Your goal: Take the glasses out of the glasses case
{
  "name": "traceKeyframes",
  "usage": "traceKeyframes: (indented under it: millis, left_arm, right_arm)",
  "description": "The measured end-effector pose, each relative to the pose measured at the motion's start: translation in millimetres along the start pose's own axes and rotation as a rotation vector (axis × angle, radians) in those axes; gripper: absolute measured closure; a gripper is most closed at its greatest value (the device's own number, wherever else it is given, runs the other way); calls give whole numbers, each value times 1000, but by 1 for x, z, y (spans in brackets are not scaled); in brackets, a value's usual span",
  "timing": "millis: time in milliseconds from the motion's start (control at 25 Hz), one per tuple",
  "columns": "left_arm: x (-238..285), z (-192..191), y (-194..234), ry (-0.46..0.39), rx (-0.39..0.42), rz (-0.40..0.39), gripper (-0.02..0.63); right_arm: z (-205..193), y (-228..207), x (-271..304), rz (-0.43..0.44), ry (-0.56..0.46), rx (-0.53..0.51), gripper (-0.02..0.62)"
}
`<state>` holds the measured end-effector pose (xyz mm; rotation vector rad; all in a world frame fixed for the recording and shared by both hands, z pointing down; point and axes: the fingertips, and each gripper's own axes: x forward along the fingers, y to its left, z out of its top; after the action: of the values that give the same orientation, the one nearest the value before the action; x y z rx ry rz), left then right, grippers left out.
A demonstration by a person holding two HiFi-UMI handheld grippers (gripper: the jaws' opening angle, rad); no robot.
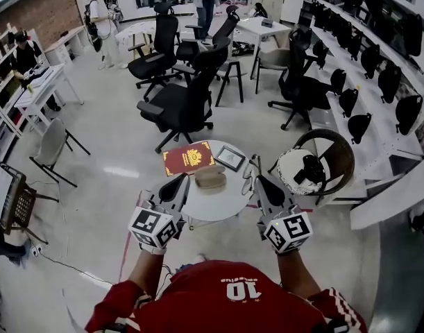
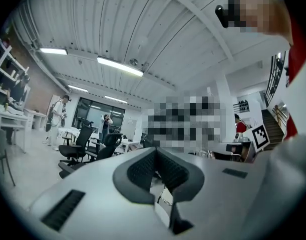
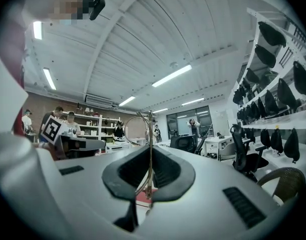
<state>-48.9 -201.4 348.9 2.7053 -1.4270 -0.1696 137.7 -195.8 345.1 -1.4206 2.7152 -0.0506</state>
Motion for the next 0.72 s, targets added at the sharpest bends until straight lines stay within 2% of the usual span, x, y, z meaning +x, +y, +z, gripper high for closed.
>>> traceKeyframes:
  millis: [240,440,720]
  left_arm:
    - [3,0,-19,-12,5,17,598]
    - [5,-7,-20,-2,-29,31,598]
    - [8,-5,-23,2,2,38,597]
  right_arm:
    - [1,-17,-14,-9,-14,15,571]
    - [3,-22,-18,-1,-23,34,571]
    - [1,-26,-17,15,-14,59,571]
